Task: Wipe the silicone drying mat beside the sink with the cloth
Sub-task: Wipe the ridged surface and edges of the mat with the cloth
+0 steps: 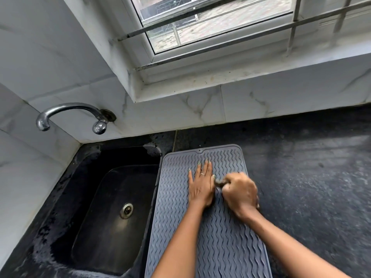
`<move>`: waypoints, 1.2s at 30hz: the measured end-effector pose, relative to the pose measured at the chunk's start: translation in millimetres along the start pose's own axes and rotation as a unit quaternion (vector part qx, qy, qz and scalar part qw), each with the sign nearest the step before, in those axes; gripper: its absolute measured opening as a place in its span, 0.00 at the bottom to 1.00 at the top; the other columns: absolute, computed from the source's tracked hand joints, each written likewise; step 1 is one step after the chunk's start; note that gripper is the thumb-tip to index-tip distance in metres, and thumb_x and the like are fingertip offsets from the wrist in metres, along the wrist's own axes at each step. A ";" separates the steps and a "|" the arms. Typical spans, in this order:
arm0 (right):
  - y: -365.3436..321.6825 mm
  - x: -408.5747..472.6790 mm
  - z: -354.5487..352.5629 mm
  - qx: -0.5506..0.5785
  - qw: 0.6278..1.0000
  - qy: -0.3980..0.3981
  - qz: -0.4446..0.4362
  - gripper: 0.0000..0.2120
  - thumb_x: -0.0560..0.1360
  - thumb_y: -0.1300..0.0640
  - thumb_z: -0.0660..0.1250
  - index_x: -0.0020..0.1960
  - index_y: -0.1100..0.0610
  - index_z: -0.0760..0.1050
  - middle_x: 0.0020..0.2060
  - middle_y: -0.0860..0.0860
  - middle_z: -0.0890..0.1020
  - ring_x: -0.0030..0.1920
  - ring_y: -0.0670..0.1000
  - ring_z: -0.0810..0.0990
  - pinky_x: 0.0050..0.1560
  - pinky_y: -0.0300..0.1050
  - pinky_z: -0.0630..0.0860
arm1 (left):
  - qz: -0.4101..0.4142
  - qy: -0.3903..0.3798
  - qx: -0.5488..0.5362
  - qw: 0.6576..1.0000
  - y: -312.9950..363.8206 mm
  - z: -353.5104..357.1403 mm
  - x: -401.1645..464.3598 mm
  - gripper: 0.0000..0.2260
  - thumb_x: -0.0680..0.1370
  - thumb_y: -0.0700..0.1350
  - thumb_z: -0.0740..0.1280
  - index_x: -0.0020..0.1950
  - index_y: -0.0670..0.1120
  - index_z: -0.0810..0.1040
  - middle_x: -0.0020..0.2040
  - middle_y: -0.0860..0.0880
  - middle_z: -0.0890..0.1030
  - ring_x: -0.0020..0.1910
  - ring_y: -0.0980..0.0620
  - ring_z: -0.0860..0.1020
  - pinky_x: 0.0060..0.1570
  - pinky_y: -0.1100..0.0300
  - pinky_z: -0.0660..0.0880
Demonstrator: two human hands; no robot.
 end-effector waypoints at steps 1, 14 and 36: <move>-0.4 14.5 -3.2 0.026 1.000 0.016 0.006 0.12 0.64 0.62 0.60 0.36 0.57 0.82 0.35 0.55 0.84 0.37 0.56 0.77 0.39 0.46 0.71 | 0.006 0.008 -0.016 1.000 0.4 -0.9 -6.1 0.25 0.81 0.54 0.42 0.78 0.51 0.44 0.78 0.53 0.46 0.78 0.50 0.44 0.72 0.50 0.34; 12.0 2.4 27.8 -0.154 0.986 -0.015 -0.063 0.14 0.63 0.66 0.59 0.43 0.61 0.81 0.43 0.56 0.84 0.46 0.59 0.79 0.45 0.52 0.72 | 0.029 0.055 -0.021 0.998 -1.9 15.3 -43.8 0.27 0.76 0.56 0.38 0.76 0.54 0.43 0.78 0.56 0.47 0.76 0.55 0.44 0.72 0.53 0.36; 17.3 -20.0 15.2 -0.176 0.982 -0.041 -0.049 0.09 0.68 0.62 0.61 0.44 0.60 0.79 0.45 0.56 0.82 0.47 0.59 0.76 0.45 0.54 0.72 | 0.006 0.043 -0.027 0.999 0.3 15.0 -104.6 0.37 0.70 0.64 0.30 0.78 0.52 0.44 0.78 0.55 0.45 0.76 0.55 0.40 0.72 0.54 0.34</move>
Point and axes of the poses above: each hand's wrist, its own x-axis towards the middle knuckle, its own z-axis out of the palm, y = z × x, the point moved 6 cm from there along x, towards the middle knuckle
